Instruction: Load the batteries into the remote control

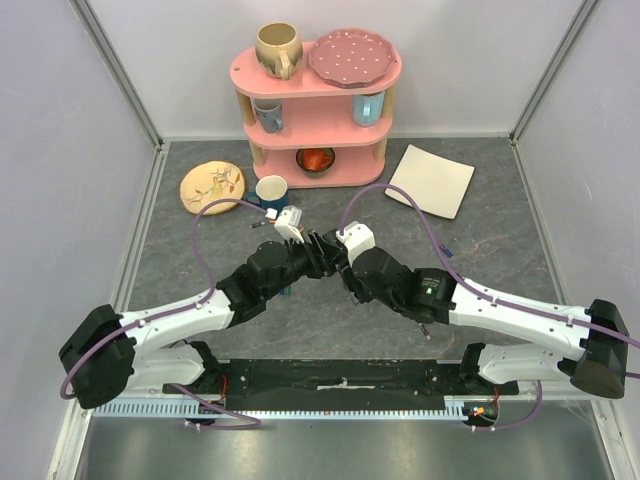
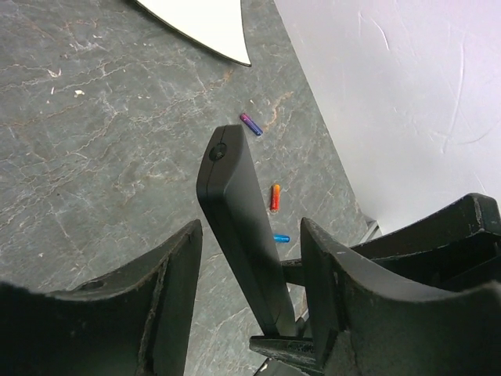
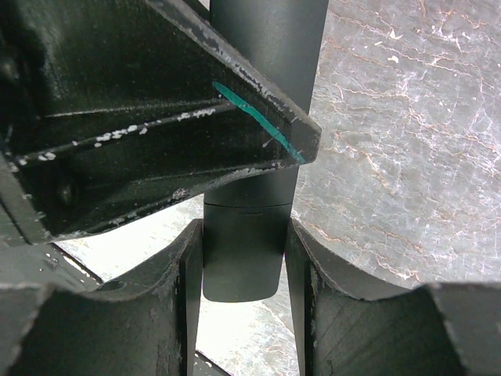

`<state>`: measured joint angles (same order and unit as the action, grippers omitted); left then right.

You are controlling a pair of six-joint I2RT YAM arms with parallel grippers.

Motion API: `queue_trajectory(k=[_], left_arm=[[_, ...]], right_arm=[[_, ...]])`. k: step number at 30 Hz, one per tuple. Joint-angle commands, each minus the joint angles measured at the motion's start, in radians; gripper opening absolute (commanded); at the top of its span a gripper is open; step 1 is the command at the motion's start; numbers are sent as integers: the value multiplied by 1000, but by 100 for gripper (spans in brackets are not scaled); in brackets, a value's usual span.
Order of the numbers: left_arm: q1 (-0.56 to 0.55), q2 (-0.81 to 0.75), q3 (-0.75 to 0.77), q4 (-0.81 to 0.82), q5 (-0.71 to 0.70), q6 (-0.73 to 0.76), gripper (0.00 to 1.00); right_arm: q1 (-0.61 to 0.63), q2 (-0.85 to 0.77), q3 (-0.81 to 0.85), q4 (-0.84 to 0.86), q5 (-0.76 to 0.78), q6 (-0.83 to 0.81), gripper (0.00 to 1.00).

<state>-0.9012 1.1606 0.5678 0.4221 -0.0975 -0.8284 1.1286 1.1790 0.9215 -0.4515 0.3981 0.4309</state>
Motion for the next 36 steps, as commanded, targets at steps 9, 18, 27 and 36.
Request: queue_trajectory(k=[9,18,27,36], left_arm=[[-13,28,26,80,-18,-17,50],[-19,48,21,95,-8,-24,34],[-19,50,7,109,-21,-31,3],[-18,31,-19,116,-105,-22,2]], right_arm=[[5,-24,31,27,15,12,32],[5,-28,22,34,5,20,32],[7,-36,13,34,2,26,37],[7,-81,42,-9,-54,42,79]])
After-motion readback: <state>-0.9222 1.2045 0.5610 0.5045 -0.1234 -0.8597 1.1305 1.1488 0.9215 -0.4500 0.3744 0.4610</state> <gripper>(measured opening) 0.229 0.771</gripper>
